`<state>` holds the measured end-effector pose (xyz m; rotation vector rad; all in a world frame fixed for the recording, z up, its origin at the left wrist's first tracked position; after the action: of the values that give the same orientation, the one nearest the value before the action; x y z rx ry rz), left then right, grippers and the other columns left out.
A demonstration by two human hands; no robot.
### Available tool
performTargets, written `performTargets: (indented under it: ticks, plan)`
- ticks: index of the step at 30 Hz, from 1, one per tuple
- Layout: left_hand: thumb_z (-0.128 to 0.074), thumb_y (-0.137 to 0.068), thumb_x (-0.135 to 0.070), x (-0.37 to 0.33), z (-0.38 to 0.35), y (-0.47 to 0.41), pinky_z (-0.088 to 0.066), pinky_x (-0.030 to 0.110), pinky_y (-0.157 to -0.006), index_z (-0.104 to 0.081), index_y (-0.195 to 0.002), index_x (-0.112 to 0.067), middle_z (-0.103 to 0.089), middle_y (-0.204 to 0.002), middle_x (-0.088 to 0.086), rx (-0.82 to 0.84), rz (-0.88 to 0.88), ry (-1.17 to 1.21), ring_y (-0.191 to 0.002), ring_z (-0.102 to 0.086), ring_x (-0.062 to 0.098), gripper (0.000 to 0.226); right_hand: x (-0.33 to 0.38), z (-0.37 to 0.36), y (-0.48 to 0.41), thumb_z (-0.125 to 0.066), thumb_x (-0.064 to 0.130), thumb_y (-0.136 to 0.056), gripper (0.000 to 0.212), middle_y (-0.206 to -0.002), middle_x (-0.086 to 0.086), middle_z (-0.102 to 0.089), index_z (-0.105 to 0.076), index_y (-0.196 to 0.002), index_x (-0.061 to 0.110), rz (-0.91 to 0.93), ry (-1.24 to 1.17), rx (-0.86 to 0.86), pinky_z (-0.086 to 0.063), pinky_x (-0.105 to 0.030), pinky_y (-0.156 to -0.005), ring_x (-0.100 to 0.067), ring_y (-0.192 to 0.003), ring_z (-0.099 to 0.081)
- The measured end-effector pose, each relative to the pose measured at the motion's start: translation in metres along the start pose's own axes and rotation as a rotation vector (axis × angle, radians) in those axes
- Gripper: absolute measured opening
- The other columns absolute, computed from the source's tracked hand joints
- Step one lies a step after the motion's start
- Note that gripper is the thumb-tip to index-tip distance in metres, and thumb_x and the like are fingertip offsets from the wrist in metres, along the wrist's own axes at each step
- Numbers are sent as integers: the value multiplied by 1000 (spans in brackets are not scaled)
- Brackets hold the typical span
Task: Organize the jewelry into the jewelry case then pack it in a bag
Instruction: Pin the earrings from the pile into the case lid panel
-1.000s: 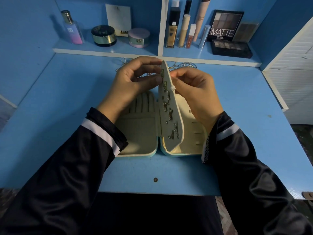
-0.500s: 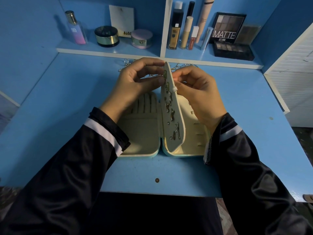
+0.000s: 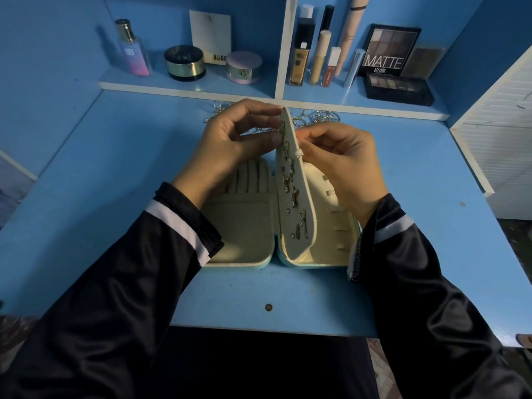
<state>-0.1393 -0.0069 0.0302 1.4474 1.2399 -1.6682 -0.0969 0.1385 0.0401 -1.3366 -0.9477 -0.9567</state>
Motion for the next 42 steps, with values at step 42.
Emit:
performTargets:
  ticks: [42]
  plan:
    - [-73, -76, -14, 1, -1, -1, -54, 24, -80, -62, -106, -24, -73, -98, -13, 19, 11, 6, -105, -66, 8, 33, 0, -5, -2, -65, -3, -87, 15, -90, -10, -70, -68, -100, 4, 99, 82, 74, -55, -35, -83, -21, -83, -67]
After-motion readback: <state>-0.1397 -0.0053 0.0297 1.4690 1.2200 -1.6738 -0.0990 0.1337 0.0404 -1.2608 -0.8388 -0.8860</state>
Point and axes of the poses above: each hand's wrist, its own y-axis away from the middle knuckle, its own z-axis out of the back of the hand, x = y × z, the point moved 9 cm from there along -y, towards the middle knuckle
